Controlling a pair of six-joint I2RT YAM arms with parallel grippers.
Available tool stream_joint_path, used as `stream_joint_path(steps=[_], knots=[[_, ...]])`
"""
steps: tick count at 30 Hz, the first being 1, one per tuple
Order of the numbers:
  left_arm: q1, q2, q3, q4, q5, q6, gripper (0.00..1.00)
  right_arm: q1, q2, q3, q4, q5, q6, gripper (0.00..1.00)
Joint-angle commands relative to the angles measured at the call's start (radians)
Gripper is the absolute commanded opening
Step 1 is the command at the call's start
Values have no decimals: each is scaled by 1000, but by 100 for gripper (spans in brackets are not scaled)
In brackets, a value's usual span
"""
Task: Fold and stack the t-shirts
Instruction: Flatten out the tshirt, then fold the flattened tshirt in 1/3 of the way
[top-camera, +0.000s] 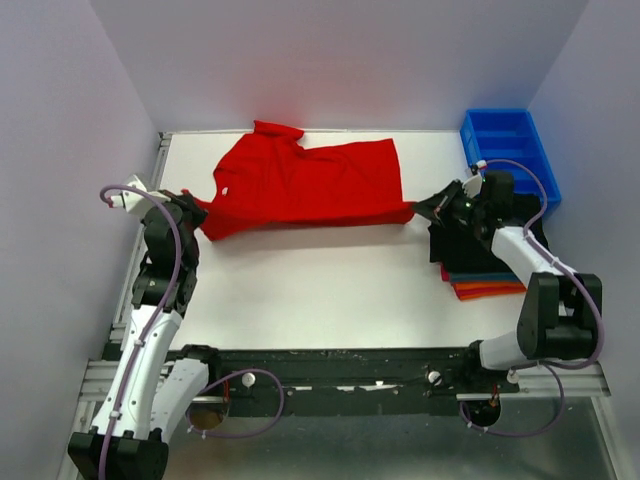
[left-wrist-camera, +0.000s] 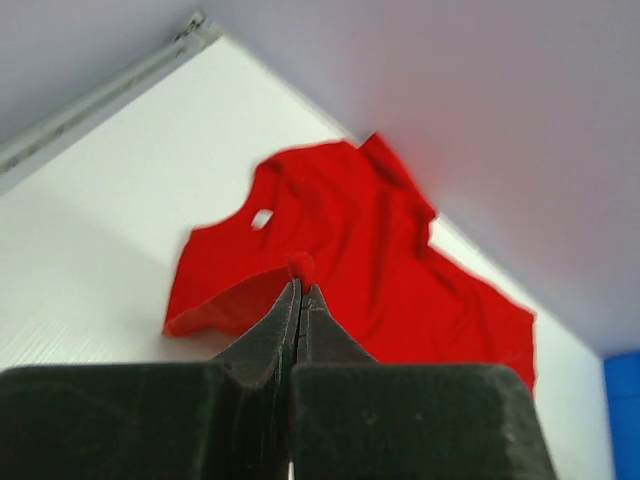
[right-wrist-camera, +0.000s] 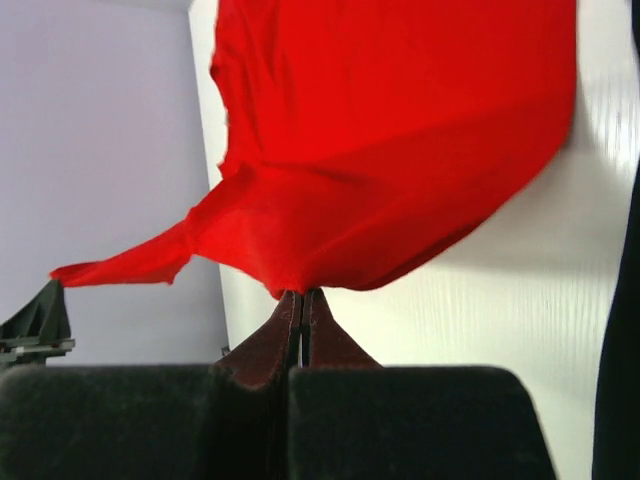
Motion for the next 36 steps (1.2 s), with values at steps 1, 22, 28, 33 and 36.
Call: stream_joint_path(steps=[1, 22, 28, 33, 36], knots=[[-4, -125, -91, -254, -31, -59, 0, 11, -153, -129, -123, 98, -53, 1], [-15, -293, -120, -548, 77, -101, 0, 11, -552, -360, -553, 302, -185, 1], [-15, -179, -83, -422, 74, -56, 0, 12, -450, -289, -517, 316, -200, 1], [-15, 17, 21, -329, 49, -5, 0, 11, -347, -196, -486, 320, -196, 1], [-15, 106, 47, -261, 107, 7, 0, 11, -302, -159, -464, 320, -186, 1]])
